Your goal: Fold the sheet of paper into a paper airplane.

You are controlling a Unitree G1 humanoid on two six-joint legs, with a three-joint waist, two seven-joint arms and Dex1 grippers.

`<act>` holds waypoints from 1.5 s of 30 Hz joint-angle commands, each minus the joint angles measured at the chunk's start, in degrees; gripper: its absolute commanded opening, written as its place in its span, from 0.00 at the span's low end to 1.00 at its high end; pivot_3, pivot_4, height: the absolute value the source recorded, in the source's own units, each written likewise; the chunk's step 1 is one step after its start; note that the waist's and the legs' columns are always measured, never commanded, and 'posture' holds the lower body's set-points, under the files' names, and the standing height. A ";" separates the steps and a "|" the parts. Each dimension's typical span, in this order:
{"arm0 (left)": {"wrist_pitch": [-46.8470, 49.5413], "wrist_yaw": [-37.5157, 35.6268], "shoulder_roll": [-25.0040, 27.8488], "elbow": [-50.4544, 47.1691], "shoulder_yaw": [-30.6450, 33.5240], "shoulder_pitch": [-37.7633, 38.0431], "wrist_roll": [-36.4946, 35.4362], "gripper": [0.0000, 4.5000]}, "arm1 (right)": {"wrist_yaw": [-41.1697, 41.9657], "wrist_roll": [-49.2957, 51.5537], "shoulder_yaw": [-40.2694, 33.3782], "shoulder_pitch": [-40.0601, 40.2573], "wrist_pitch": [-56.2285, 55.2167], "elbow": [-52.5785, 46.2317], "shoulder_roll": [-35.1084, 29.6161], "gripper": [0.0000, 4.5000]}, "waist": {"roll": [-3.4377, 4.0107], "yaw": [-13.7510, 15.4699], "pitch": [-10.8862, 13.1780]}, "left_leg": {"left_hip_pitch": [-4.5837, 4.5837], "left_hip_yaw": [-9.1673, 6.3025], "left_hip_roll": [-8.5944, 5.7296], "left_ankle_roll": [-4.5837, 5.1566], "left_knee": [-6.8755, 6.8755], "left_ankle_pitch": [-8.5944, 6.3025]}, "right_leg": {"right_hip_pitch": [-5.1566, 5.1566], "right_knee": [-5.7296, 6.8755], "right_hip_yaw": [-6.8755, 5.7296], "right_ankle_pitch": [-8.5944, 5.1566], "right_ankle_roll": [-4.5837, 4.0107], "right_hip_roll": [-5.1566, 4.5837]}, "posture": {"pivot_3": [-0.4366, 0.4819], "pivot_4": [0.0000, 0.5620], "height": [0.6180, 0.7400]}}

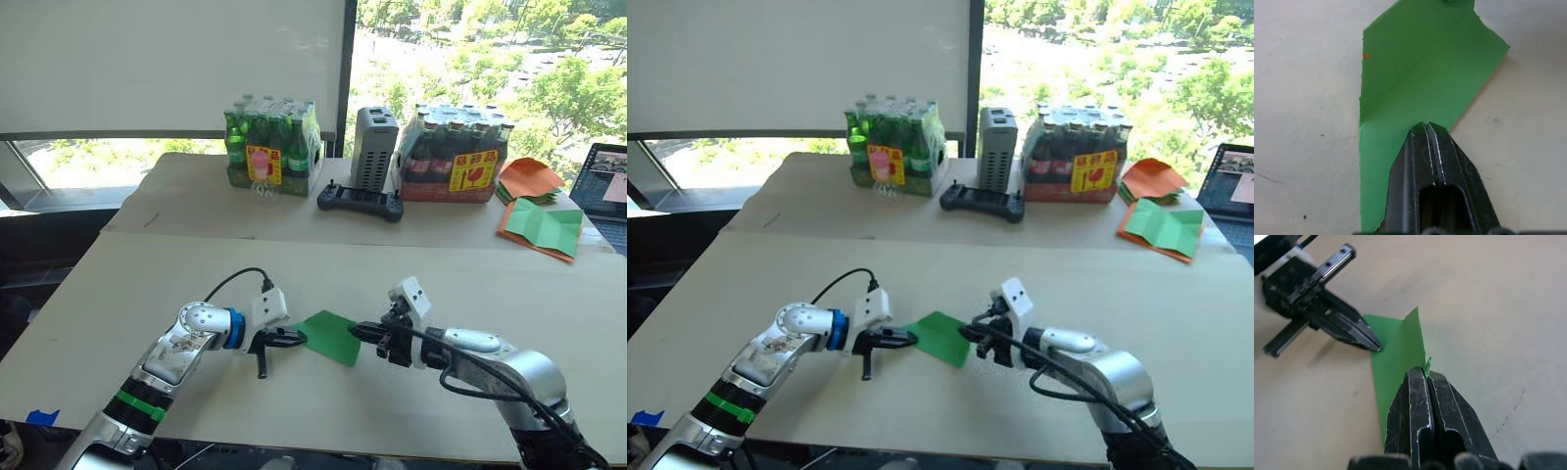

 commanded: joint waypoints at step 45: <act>-0.49 0.09 -3.27 5.74 -1.27 -4.57 1.20 0.00 | 7.12 -19.92 10.83 1.46 -20.30 1.20 -2.80 0.44 | -0.02 0.08 0.01 | -0.01 0.01 0.01 -0.02 0.03 0.01 | -0.01 0.02 0.02 0.00 -0.01 0.03 | 0.48 0.27 0.47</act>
